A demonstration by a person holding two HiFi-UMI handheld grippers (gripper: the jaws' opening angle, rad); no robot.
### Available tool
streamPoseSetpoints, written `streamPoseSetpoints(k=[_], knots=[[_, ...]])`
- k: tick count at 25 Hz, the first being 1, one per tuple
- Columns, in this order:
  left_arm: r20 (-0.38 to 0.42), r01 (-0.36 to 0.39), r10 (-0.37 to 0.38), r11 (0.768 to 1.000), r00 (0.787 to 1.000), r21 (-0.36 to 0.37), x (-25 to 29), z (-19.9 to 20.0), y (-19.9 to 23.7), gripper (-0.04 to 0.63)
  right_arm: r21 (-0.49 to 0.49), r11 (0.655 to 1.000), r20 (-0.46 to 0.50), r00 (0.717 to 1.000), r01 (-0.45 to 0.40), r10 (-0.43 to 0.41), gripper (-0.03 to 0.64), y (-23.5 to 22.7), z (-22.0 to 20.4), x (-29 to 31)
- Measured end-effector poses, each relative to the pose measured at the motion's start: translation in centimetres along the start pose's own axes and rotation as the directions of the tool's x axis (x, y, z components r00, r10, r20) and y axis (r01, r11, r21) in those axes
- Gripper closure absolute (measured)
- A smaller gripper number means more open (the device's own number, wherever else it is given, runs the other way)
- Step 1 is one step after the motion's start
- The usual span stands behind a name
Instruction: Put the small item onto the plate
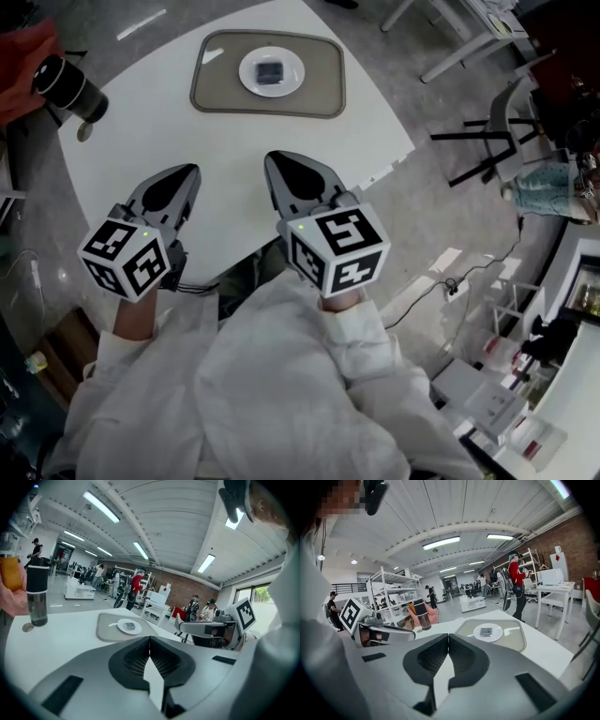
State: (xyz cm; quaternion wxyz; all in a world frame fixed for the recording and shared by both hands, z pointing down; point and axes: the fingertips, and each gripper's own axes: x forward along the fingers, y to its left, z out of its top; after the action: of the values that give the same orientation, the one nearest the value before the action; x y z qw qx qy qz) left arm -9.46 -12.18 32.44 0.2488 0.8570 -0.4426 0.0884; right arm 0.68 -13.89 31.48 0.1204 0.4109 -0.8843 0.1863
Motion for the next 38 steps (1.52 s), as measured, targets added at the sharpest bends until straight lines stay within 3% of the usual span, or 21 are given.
streamPoseSetpoints(k=[13,28,38], knots=[[-0.042,0.048,-0.048,0.999,0.998,0.008,-1.5,-3.0,-2.9,0.584,0.01,1.0,-0.049,0.999,0.019,-0.018,0.601,1.1,-2.8,-2.5],[-0.053,0.03,-0.034,0.997,0.998,-0.077,-0.4,-3.9,-4.9,0.584,-0.006,1.0,-0.078,0.997,-0.023,0.023,0.601,0.0,-3.5,-4.2],[-0.033,0.007,-0.011,0.995,0.999,-0.097,0.2,-3.3,-5.2,0.584,-0.047,0.993,-0.092,0.99,-0.111,0.107,0.601,1.4,-3.2,-3.4]])
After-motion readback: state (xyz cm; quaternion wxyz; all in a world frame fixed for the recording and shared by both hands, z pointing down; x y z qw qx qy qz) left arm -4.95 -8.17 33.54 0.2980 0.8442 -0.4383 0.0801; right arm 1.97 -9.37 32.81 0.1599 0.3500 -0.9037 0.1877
